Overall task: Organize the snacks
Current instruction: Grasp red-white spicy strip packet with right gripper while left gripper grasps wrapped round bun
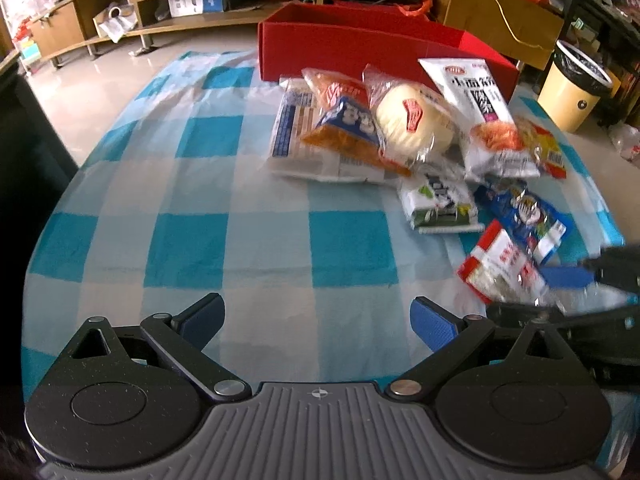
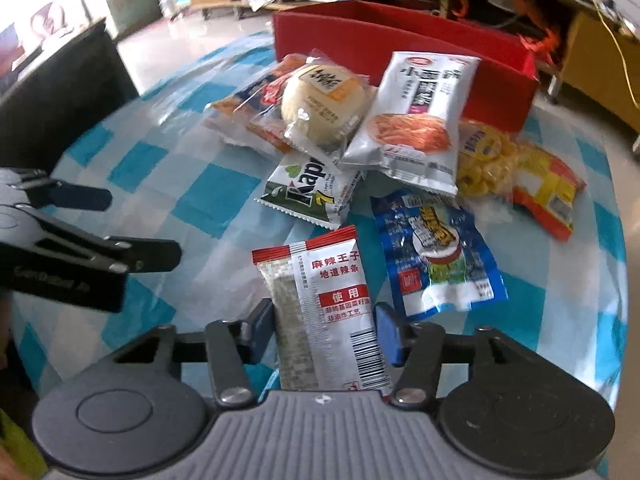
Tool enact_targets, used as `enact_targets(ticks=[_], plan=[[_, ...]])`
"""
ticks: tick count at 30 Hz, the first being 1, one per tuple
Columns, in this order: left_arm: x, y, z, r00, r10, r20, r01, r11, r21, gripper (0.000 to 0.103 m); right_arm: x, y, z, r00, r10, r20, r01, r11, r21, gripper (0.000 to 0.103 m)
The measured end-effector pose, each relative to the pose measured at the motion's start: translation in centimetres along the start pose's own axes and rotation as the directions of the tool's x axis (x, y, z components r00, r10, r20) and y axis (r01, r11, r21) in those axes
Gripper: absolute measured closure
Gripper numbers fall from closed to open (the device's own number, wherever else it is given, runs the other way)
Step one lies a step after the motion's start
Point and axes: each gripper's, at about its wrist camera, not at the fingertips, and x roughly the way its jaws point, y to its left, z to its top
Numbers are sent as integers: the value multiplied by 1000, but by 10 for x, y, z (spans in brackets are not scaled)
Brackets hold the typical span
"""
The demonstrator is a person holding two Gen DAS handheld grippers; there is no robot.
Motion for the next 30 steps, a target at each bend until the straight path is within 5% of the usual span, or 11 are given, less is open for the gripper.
enact_targets(ticks=[11,15,21,30], plan=[[3,-42,73,993,33,114,-40,997,58,0,-15,-30,-20,993,60,99,-80,974,212,58],[23,-61,95,991,75,111,-83,994,70,1,-20,-39,-20,990,67,126,-95,966,239,58],[44,-56,107,996,49,75,-49,999,-7,4,-22,-49,-21,988,74,136,-110,954,279,58],[18,-38,91,998,1,58,0,1000,-4,33,-23,-52,-21,984,85,155,-127,949,287,58]])
